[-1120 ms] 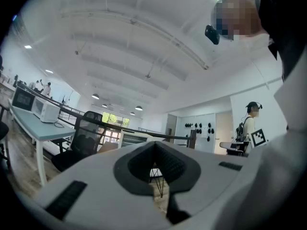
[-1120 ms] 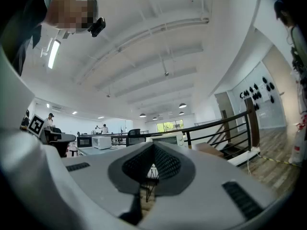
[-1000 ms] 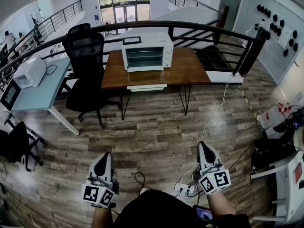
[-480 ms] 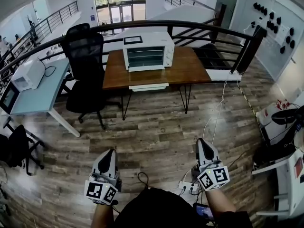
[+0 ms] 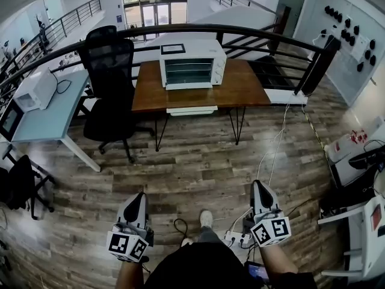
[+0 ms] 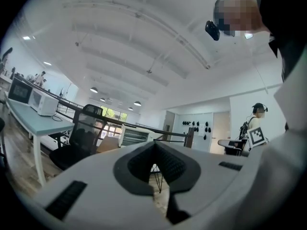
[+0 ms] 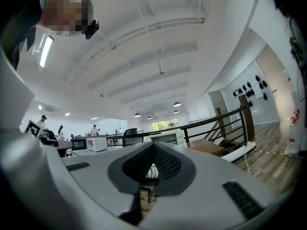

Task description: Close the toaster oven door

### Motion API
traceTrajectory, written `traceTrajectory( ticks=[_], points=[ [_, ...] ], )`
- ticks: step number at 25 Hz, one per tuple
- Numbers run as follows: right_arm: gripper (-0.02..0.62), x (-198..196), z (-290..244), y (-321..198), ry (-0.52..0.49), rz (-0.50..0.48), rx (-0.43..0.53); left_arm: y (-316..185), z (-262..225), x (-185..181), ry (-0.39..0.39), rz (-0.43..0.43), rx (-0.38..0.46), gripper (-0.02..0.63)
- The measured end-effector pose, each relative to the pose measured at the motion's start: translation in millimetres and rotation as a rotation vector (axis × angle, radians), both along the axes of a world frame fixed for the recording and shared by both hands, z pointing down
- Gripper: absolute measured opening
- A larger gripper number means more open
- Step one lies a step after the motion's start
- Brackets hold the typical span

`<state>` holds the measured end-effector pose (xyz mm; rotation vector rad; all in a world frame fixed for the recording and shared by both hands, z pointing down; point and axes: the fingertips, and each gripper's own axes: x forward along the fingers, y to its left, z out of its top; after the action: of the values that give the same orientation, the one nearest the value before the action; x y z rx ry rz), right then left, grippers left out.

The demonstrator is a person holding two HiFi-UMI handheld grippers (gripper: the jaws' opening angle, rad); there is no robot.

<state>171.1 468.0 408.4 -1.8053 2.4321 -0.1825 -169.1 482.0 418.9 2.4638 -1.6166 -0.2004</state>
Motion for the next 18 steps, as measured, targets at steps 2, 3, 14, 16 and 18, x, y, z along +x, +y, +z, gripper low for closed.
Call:
traceTrajectory(
  ticks=[2,3,14,16,18],
  points=[
    [-0.003,2.8,-0.8,-8.1,-0.002,-0.001,0.005,-6.6,0.7,-0.1,-0.001,-0.008,0.001,0.008],
    [-0.003,4.3,-0.5,-13.5,-0.003,-0.004,0.008,-11.0,1.6,0.5,-0.002,-0.013,0.002,0.008],
    [-0.003,24.6,-9.9,-122.6,0.000,-0.068,0.054,-107.1,0.0,28.0,-0.009,-0.043,0.031,0.009],
    [-0.003,37.9,-5.1,-145.5,-0.001,-0.072,0.043,-129.9,0.7,39.3,-0.012,-0.052,0.027,0.008],
    [-0.003,50.5,2.2,-167.5,0.000,-0.079,0.022,-150.4,1.1,50.2,-0.005,-0.060,0.023,0.009]
  ],
)
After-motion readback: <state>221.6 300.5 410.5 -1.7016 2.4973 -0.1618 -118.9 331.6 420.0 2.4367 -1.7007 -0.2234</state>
